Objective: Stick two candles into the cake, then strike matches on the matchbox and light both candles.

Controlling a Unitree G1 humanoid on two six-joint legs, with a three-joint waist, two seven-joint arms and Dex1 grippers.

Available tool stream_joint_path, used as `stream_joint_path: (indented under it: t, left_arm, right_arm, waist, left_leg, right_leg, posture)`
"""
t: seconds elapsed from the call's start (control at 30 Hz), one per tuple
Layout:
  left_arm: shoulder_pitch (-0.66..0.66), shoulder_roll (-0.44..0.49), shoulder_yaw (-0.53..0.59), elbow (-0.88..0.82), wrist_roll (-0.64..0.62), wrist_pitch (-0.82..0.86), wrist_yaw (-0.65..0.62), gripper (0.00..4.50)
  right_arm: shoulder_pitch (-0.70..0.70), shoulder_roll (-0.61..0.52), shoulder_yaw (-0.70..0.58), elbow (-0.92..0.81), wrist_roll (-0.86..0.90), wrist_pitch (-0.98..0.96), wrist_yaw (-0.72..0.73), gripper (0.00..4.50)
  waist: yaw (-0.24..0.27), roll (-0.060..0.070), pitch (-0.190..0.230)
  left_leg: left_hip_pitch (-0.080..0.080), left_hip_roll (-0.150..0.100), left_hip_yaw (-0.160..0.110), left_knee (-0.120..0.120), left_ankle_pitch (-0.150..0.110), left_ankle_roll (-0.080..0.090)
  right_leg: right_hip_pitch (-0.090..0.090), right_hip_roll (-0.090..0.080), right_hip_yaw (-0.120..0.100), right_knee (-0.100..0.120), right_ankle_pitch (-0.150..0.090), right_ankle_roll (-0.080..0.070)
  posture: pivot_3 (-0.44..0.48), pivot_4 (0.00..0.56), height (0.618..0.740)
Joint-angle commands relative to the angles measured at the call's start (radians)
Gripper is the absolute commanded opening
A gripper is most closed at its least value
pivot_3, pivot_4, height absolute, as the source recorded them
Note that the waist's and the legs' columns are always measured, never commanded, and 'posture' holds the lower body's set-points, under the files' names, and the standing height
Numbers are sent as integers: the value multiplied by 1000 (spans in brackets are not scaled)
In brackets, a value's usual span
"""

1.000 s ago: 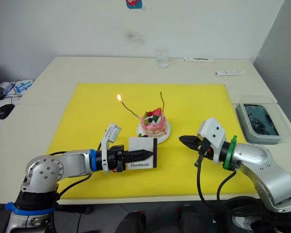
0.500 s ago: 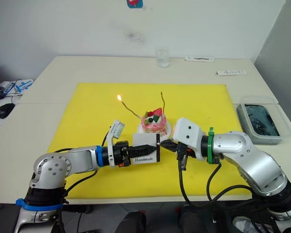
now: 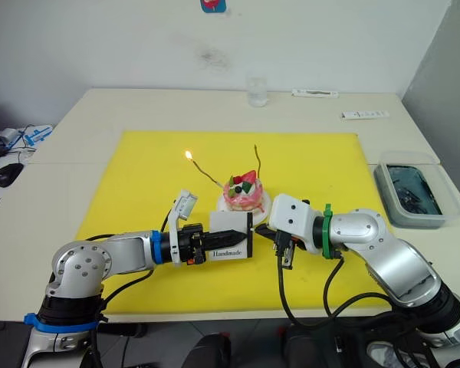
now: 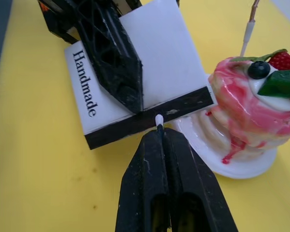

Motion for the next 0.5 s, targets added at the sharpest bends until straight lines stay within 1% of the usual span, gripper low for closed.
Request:
stream_joint_path:
  t: [0.03,0.5]
  left_arm:
    - [-2,2,23,-27,-24,-3,-18,0]
    - [-3,-7,23,-26,-18,-15,-16,0]
  right_arm:
    - [-5,-2,16,-2,-36,-38,20,26]
    - [2,16,57,-12,-84,-61,65,26]
  waist:
    - [0,0,0]
    - [0,0,0]
  left_leg:
    - [0,0,0,0,0,0]
    - [0,0,0,0,0,0]
  right_leg:
    - [0,0,0,0,0,0]
    - [0,0,0,0,0,0]
  posture:
    - [0,150,740]
    - [0,150,740]
